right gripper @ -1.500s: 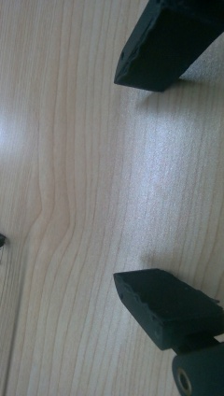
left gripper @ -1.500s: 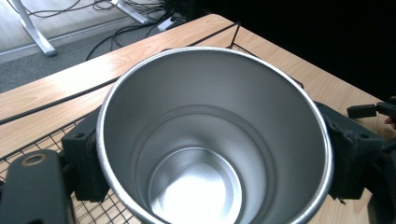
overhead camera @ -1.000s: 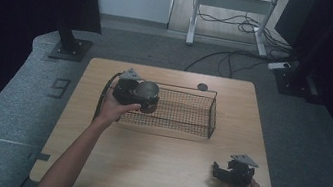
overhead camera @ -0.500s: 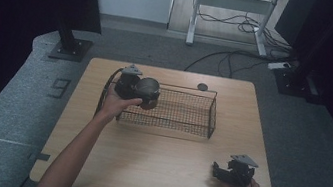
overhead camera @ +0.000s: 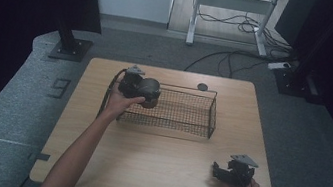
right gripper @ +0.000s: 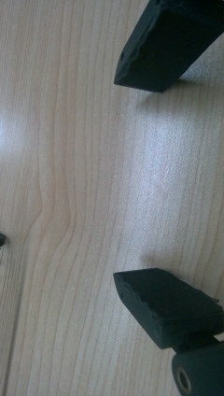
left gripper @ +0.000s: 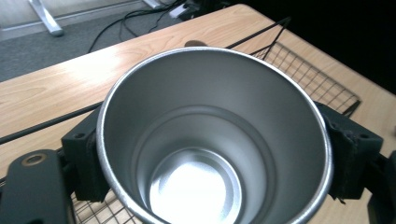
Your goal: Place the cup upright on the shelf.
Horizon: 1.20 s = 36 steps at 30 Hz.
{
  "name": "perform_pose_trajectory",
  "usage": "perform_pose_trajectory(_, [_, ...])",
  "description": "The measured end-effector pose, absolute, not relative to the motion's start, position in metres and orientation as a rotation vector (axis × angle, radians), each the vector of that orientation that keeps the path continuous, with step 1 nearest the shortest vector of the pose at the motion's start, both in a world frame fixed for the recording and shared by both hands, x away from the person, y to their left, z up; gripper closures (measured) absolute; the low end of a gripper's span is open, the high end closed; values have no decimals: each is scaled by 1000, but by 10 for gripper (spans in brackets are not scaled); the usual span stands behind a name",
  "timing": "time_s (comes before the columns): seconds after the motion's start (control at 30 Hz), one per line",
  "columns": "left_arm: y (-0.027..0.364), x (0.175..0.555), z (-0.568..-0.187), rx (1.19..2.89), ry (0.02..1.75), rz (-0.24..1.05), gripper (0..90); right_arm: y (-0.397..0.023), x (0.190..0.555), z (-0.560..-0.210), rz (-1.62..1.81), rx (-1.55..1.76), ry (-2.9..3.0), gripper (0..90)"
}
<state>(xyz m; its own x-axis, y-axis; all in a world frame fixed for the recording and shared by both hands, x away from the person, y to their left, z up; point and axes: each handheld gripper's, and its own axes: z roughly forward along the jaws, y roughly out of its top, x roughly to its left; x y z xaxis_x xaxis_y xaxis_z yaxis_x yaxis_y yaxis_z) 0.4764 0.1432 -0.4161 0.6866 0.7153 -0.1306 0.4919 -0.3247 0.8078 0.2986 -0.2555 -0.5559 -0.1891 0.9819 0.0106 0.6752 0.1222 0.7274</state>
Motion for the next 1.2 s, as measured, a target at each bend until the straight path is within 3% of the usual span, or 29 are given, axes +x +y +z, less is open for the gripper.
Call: perform_pose_trajectory(1.2, [129, 497, -463, 2042, 1020, 231, 146, -255, 298, -556, 850, 1589, 1928, 76])
